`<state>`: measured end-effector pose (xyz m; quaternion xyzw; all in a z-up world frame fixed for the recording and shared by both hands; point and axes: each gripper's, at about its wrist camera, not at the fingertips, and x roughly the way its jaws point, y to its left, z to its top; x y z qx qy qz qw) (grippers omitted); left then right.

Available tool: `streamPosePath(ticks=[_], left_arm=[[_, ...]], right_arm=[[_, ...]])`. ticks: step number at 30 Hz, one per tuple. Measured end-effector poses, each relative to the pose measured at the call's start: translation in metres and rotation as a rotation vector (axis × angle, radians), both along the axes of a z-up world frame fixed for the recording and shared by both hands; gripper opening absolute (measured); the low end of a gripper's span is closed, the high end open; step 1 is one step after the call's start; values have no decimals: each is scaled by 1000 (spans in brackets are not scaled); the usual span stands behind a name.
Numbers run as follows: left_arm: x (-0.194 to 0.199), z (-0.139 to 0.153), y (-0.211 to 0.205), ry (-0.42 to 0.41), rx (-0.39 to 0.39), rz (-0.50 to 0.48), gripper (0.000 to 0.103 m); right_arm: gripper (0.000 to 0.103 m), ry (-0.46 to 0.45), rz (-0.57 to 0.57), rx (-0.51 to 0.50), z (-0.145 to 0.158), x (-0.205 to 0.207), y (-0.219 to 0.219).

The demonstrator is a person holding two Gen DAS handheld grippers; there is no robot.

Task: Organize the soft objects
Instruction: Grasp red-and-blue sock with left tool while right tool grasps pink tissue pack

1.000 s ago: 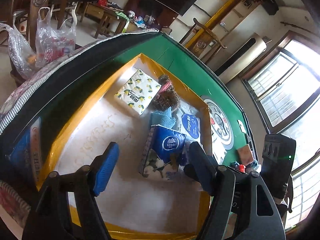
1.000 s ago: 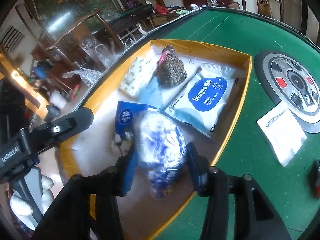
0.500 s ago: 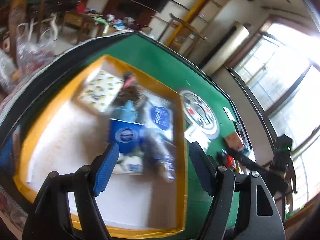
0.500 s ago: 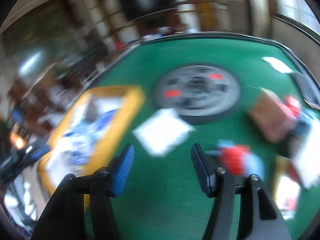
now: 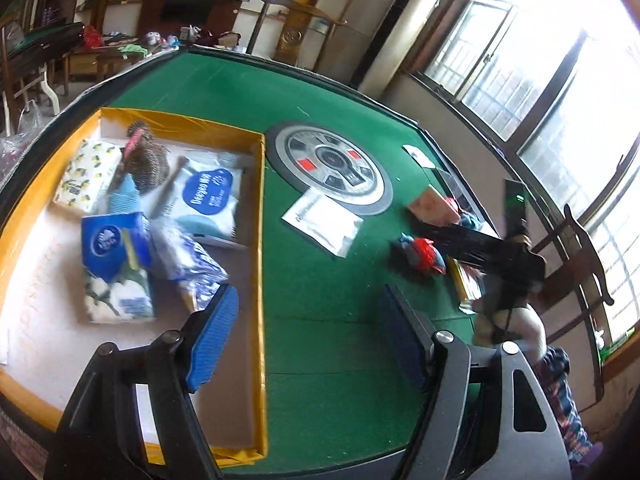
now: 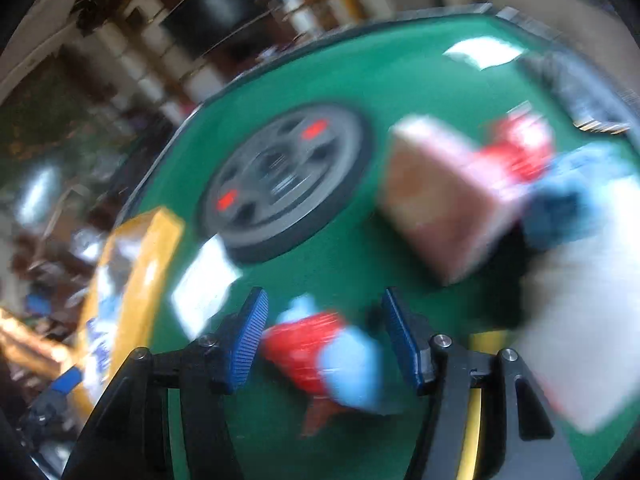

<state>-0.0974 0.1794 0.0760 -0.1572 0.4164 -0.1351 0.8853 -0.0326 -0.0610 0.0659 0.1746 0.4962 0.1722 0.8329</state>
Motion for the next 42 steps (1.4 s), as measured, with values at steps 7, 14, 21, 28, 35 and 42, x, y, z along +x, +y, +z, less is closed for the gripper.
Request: streamPosePath(ticks=[7, 14, 21, 28, 35, 42], left_arm=[[0, 0, -16, -3, 34, -30, 72], [16, -20, -54, 64, 68, -100, 72], [24, -31, -79, 66, 232, -90, 72], [31, -38, -108, 97, 130, -263, 74], [21, -7, -93, 26, 228, -178, 74], [48, -39, -99, 111, 367, -71, 74]], right_arm=[[55, -32, 405, 293, 24, -45, 47], [55, -209, 67, 125, 51, -30, -10], [62, -271, -116, 208, 40, -25, -61], [62, -266, -98, 213, 42, -32, -67], [62, -295, -95, 213, 45, -34, -72], [62, -322, -112, 194, 47, -36, -71]])
